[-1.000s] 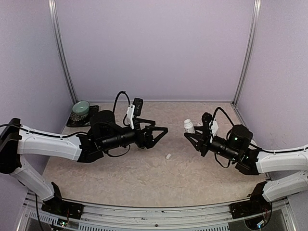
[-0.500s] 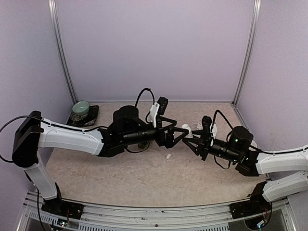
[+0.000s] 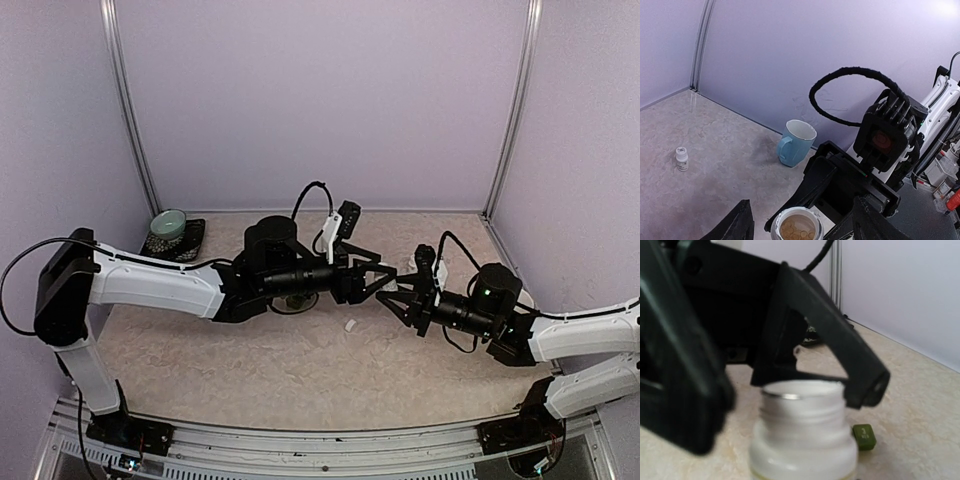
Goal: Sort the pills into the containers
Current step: Pass from the right arm to the left
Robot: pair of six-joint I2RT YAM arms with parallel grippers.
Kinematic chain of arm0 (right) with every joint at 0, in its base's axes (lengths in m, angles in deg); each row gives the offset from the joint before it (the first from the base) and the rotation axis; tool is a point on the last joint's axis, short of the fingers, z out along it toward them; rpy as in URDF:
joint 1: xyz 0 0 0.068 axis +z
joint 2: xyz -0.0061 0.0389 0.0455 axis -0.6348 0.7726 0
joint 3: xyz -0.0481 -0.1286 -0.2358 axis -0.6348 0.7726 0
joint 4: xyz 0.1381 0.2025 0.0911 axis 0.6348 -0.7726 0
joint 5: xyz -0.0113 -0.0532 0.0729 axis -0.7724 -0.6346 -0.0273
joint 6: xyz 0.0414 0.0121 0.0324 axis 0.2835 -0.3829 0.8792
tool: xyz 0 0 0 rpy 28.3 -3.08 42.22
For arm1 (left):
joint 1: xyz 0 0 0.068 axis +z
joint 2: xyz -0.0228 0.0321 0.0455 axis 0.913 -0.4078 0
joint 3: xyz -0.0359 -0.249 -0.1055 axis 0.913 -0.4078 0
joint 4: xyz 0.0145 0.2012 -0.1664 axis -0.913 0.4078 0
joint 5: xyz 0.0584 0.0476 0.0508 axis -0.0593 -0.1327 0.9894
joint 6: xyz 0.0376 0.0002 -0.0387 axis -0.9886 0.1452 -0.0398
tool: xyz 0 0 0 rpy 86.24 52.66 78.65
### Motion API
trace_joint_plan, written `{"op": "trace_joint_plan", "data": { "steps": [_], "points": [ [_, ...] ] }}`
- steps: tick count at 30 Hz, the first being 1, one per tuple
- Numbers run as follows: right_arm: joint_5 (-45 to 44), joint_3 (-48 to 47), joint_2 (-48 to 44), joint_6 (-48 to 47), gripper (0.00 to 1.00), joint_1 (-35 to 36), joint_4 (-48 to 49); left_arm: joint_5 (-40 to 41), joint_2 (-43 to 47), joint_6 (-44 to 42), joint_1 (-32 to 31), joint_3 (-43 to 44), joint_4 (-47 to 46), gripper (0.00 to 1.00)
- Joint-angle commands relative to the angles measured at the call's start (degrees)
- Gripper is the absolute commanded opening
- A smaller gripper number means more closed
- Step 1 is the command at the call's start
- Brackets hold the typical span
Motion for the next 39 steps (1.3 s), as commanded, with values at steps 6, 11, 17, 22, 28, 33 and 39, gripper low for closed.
{"op": "trace_joint_plan", "data": {
  "steps": [6, 11, 17, 22, 28, 33, 39],
  "points": [
    [0.45, -0.88, 0.04, -0.54, 0.01, -0.38, 1.04, -1.16, -1.21, -0.74, -0.3, 1.35, 0.45, 0.52],
    [0.03, -1.03, -0.01, -0.71, 0.01, -0.39, 0.91, -1.36, -1.21, -0.71, -0.27, 1.33, 0.7, 0.36],
    [-0.32, -1.27, 0.48, -0.85, 0.03, -0.44, 0.58, -1.51, -1.16, -0.39, -0.21, 1.19, 0.41, 0.2],
    [-0.56, -1.99, 1.4, -0.9, 0.13, -0.41, -0.52, -1.76, -1.19, -0.18, -0.21, 1.3, 0.41, 0.13],
    [-1.29, -4.77, 2.03, -2.35, 0.37, -0.45, -6.37, -1.61, -0.9, -1.01, -0.21, 1.36, 2.38, 0.12],
    [-1.9, -7.54, 1.77, -4.01, 0.51, -0.4, -12.4, -0.14, -0.17, -2.38, -0.21, 0.96, 5.34, 0.12],
    [-3.08, -6.37, -0.56, -3.64, 0.71, -0.43, -16.13, 2.39, -0.17, -3.02, -0.27, -0.5, 5.72, 0.11]
  ]
}}
